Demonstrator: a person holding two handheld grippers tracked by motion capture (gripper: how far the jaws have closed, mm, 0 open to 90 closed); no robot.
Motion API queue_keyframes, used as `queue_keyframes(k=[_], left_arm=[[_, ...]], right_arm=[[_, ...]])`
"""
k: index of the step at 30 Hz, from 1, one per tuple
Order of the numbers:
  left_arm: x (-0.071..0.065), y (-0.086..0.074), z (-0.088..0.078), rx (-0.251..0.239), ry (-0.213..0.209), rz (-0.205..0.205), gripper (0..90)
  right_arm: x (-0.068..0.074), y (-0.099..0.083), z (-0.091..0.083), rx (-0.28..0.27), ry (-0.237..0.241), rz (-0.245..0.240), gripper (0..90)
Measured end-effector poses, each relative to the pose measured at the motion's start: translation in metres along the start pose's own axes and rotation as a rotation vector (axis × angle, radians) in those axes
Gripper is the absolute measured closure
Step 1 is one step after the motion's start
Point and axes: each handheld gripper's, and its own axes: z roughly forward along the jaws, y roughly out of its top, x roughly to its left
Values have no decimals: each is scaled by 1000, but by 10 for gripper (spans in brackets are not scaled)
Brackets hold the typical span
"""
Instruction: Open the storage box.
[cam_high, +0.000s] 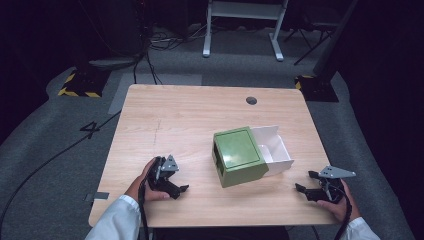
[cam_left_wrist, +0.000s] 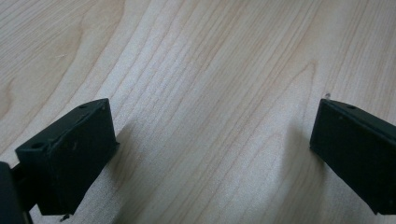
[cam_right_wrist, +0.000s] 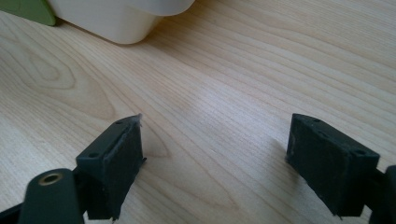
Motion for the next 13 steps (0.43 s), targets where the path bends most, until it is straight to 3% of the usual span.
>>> queue_keyframes(k=[13], left_arm=[[0,0,0,4,1,-2,2]], right_arm=[[0,0,0,0,3,4,190]])
